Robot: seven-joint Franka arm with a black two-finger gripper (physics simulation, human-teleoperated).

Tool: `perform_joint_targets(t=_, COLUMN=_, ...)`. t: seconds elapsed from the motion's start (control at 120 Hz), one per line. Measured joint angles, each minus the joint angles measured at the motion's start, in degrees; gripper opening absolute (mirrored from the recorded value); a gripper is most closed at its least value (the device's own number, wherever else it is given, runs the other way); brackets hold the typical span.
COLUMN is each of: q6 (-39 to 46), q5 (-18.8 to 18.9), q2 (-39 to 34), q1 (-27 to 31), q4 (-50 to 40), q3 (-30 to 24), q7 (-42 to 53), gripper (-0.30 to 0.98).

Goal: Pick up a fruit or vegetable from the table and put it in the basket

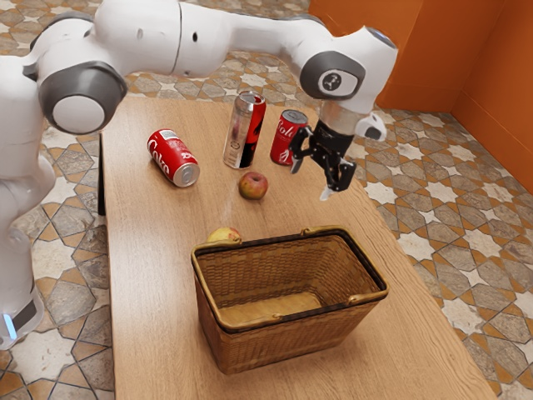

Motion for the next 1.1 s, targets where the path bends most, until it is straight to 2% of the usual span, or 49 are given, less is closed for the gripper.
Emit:
perform_joint_targets(t=0.05, q6=2.22, q5=1.27, q2=-6.23, q1=-2.28, q4=-6.63, q3=0.15, q7=-0.9, gripper=0.68)
perform_joint_targets(t=0.108, q6=4.55, q5=5.46, q2=-15.77, q1=-4.7, q4=-13.89, q3=0.29, q7=-1.41, gripper=0.68)
perform_joint_targets(t=0.175, q6=6.44, q5=9.03, q2=-20.27, q1=-4.65, q4=-17.85, q3=0.49, q7=-1.4, gripper=0.69)
perform_joint_targets(t=0.317, q6=12.51, q5=12.39, q2=-21.49, q1=-5.12, q4=-28.95, q3=1.43, q7=-1.28, gripper=0.68)
perform_joint_targets(t=0.5, q6=19.73, q5=13.09, q2=-21.74, q1=-5.4, q4=-35.62, q3=2.05, q7=-0.78, gripper=0.68)
perform_joint_targets(t=0.617, q6=22.18, q5=13.24, q2=-26.09, q1=-5.51, q4=-38.76, q3=2.02, q7=-0.42, gripper=0.68)
perform_joint_targets(t=0.8, q6=23.66, q5=15.51, q2=-32.91, q1=-5.54, q4=-44.87, q3=-3.76, q7=-1.82, gripper=0.68)
perform_joint_targets(t=0.933, q6=25.43, q5=17.86, q2=-33.79, q1=-5.63, q4=-48.41, q3=-6.21, q7=-3.69, gripper=0.68)
perform_joint_targets(t=1.1, q6=26.56, q5=19.12, q2=-34.07, q1=-5.64, q4=-49.75, q3=-6.69, q7=-5.86, gripper=0.69)
